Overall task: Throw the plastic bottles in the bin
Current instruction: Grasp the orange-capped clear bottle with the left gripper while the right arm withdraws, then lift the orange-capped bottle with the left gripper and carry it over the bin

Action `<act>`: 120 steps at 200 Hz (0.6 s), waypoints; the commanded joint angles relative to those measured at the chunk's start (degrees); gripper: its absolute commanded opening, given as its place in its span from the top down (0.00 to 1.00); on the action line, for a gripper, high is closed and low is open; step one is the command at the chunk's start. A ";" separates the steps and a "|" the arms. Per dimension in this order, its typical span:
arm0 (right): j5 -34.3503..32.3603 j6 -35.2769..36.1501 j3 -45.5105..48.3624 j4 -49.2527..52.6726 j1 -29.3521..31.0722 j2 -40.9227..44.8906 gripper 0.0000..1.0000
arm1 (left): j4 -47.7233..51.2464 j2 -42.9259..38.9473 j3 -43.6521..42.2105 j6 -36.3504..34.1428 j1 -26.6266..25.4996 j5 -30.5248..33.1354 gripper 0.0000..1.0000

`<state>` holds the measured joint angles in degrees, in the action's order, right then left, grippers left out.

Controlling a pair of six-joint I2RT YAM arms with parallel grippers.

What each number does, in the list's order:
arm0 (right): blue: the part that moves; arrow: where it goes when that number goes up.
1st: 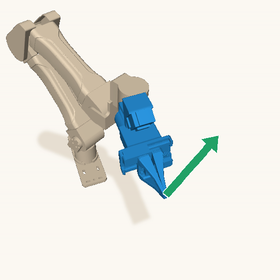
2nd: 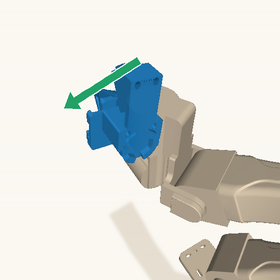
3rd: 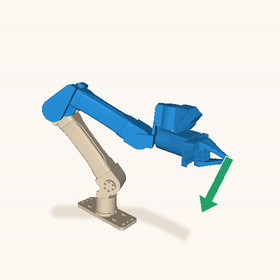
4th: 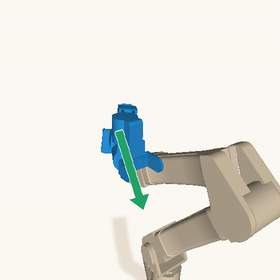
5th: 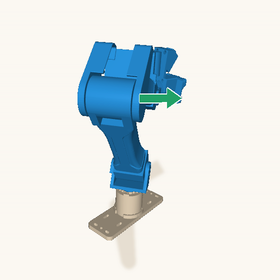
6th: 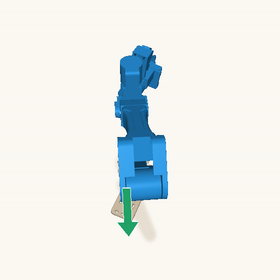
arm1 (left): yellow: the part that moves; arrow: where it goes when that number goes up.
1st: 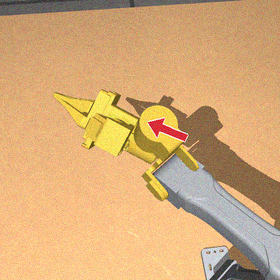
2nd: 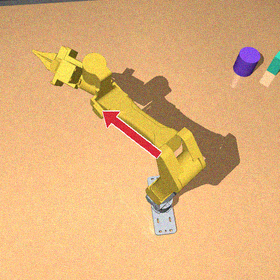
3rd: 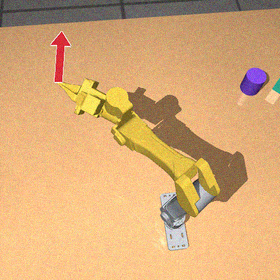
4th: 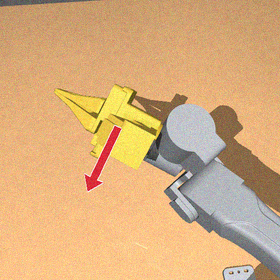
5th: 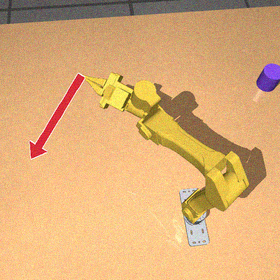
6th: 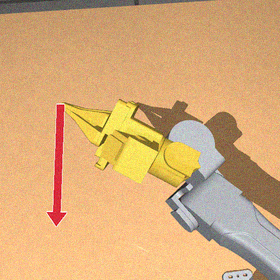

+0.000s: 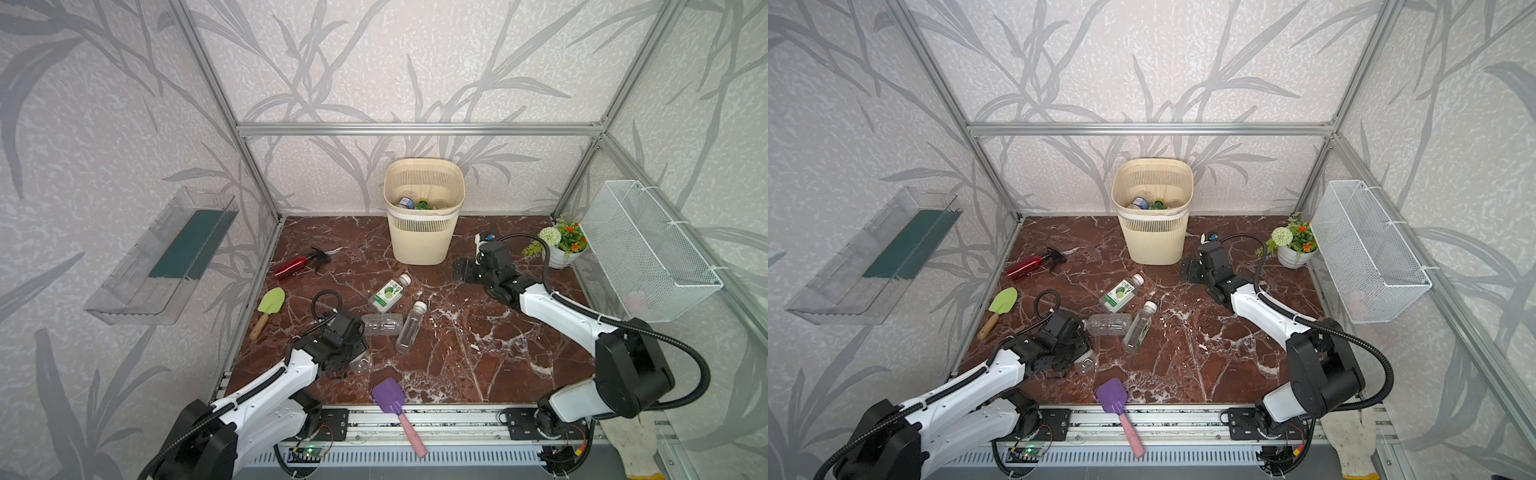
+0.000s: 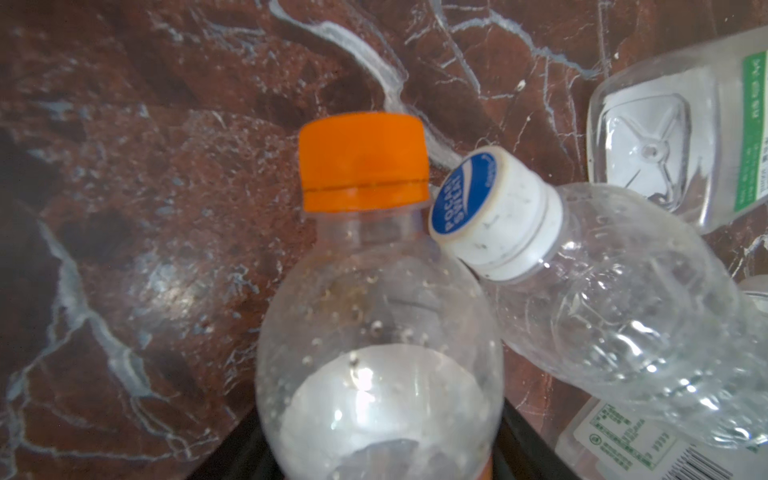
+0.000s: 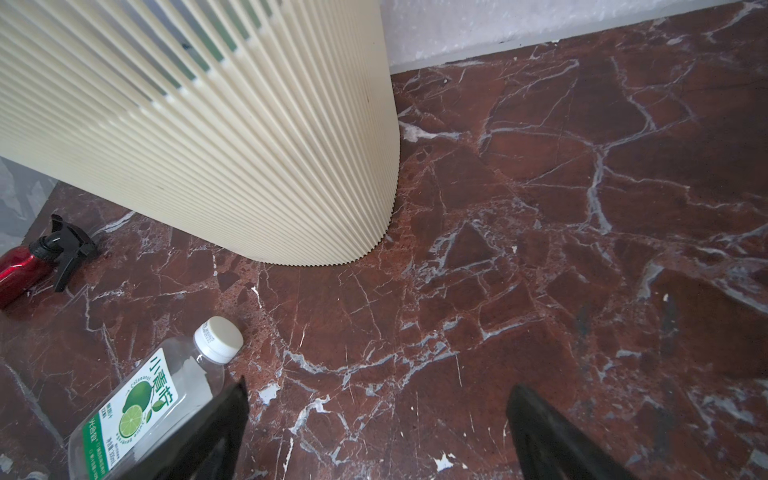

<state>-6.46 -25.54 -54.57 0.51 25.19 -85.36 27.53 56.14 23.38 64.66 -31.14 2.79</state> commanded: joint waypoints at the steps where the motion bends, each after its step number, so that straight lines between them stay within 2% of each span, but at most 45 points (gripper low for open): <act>1: -0.17 -0.22 -1.71 0.01 -0.14 -0.23 0.03 | 1.83 -0.89 0.77 -0.19 -0.22 3.01 0.37; 35: 0.22 0.46 -2.46 2.06 -0.17 -0.91 0.03 | 4.34 -5.07 0.80 -0.02 -0.20 6.13 0.41; 70: 0.31 1.17 -2.71 5.00 -0.06 -1.56 0.05 | 6.37 -14.07 0.00 -1.23 -0.16 10.74 0.43; 120: 1.00 1.18 -3.08 7.01 0.02 -2.52 0.06 | 9.03 -28.49 3.35 -11.73 -0.24 19.97 0.44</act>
<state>-5.93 -24.93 -55.59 4.97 25.21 -86.65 33.43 32.64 23.51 59.64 -31.14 14.31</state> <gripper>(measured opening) 0.947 0.568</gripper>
